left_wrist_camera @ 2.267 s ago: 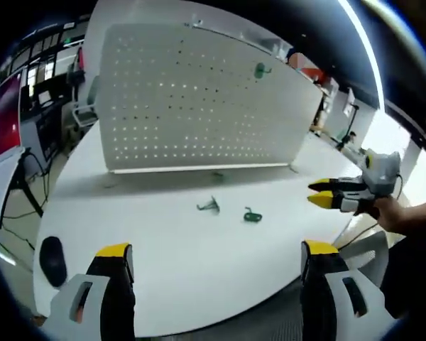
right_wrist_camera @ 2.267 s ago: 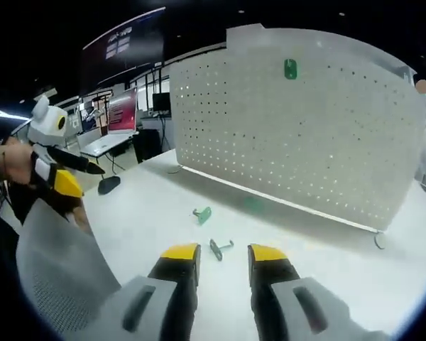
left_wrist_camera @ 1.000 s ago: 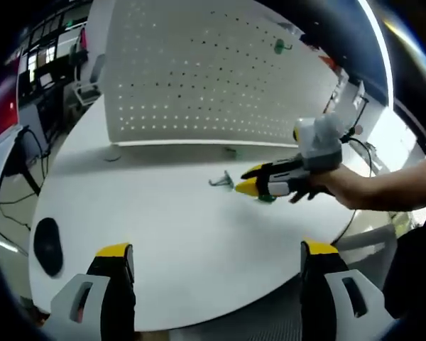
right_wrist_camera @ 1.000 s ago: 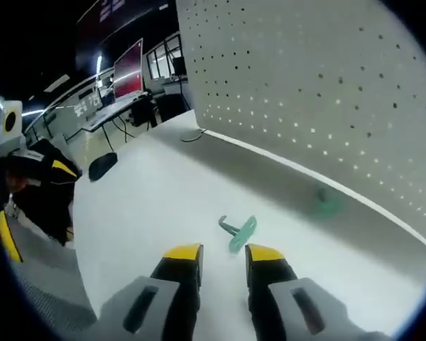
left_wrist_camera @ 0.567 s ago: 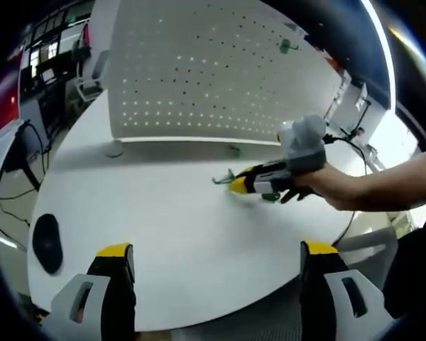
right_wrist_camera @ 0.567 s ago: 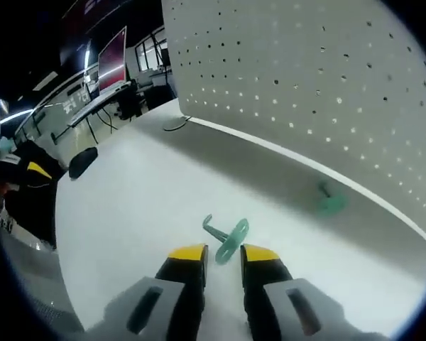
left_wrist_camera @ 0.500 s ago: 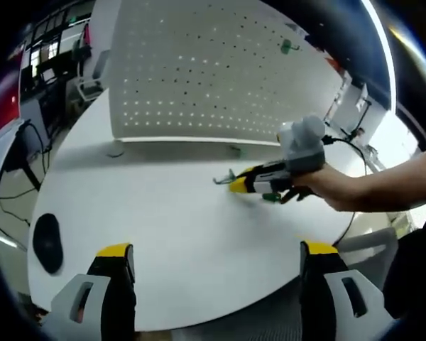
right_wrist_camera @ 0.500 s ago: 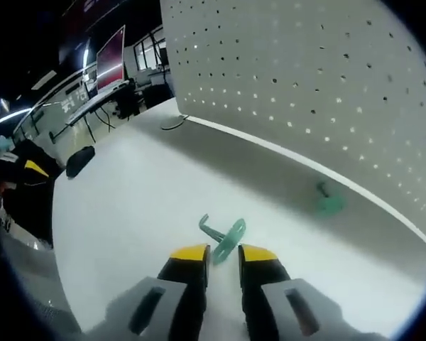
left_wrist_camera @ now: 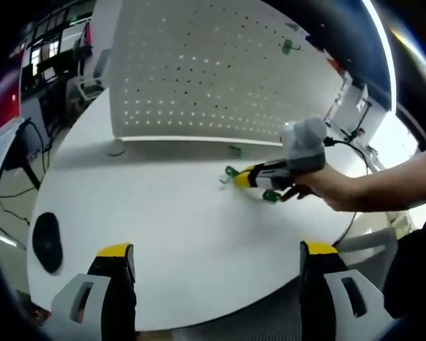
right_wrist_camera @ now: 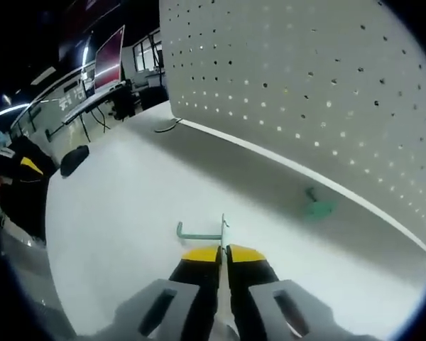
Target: Insert the hook assembly into the mounting plate slot until the hook locks in place.
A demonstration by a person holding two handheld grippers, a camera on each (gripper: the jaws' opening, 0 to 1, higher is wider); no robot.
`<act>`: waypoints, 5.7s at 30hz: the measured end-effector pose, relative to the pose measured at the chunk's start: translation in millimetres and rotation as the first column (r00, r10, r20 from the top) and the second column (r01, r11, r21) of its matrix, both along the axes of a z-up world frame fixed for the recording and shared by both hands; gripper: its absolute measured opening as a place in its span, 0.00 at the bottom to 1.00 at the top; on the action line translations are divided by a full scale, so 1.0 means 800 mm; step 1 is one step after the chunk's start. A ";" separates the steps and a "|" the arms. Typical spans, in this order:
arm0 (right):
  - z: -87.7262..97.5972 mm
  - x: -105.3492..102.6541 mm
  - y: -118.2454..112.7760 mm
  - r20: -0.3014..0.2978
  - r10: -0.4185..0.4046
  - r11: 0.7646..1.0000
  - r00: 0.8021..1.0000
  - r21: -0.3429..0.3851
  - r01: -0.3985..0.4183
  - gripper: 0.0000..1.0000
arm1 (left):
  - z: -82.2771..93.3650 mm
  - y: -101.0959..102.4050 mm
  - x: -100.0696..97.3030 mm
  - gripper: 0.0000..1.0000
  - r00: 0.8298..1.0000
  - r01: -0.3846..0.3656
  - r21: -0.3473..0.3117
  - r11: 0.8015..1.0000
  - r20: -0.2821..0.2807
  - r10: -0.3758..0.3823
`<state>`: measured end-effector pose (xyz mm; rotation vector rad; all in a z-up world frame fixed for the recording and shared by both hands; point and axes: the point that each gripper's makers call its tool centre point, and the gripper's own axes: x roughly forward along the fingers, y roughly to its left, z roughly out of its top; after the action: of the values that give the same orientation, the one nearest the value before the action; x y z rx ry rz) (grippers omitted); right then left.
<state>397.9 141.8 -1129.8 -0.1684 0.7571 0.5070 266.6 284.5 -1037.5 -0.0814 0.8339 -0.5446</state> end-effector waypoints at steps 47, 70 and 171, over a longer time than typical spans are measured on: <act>0.169 -0.077 -0.037 0.068 0.041 0.932 0.997 0.357 -0.063 0.00 | 0.066 -0.026 0.021 0.92 0.992 0.080 -0.039 0.996 0.099 -0.076; 0.267 -0.166 0.023 0.140 0.233 0.521 0.962 0.818 -0.245 0.00 | 0.165 -0.114 0.031 0.55 0.976 0.213 -0.521 0.827 0.155 -0.153; 0.292 -0.150 0.066 0.392 0.338 0.896 0.856 0.144 -0.420 0.01 | 0.176 -0.116 0.035 0.01 0.980 0.118 -0.401 0.908 0.196 -0.041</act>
<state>277.7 194.4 -896.2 -0.1946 0.2986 0.9110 295.0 191.5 -896.4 -0.3804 0.5327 -0.7890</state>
